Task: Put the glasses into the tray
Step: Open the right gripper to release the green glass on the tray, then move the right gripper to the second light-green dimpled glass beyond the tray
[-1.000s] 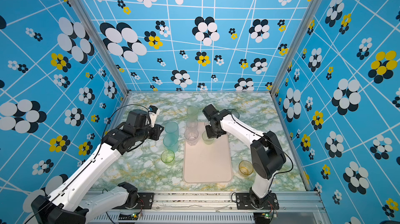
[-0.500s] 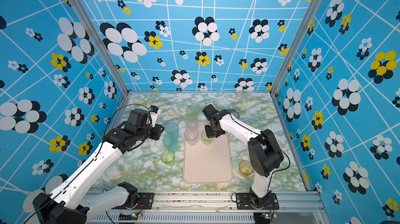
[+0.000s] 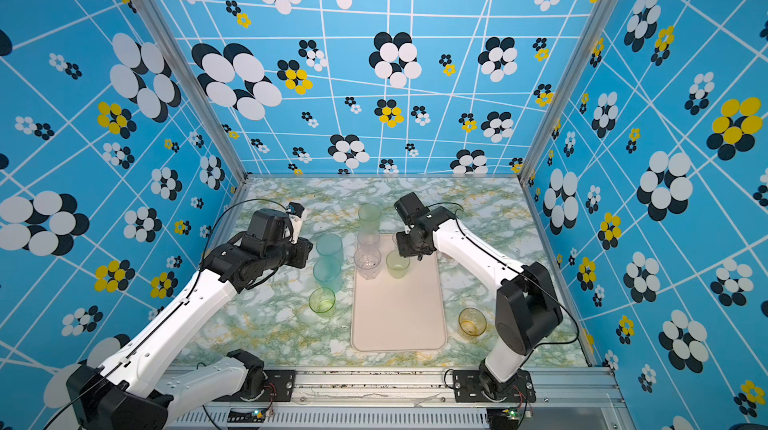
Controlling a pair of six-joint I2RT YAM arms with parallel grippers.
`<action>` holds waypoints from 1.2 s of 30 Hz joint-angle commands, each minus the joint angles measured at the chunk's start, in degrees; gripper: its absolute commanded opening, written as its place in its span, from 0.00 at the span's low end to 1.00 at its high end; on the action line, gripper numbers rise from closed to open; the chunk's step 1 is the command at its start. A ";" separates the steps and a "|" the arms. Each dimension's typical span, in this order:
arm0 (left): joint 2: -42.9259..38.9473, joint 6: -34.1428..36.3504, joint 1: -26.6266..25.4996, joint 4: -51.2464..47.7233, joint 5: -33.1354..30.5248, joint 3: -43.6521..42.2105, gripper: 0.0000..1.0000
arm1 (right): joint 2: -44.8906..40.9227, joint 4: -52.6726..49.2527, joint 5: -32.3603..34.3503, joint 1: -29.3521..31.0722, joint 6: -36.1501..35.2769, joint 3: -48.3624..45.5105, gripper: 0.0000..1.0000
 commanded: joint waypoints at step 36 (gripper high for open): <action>10.32 -0.08 3.78 9.07 7.05 2.90 0.28 | 44.96 -16.90 -6.38 -3.28 -3.14 60.31 0.30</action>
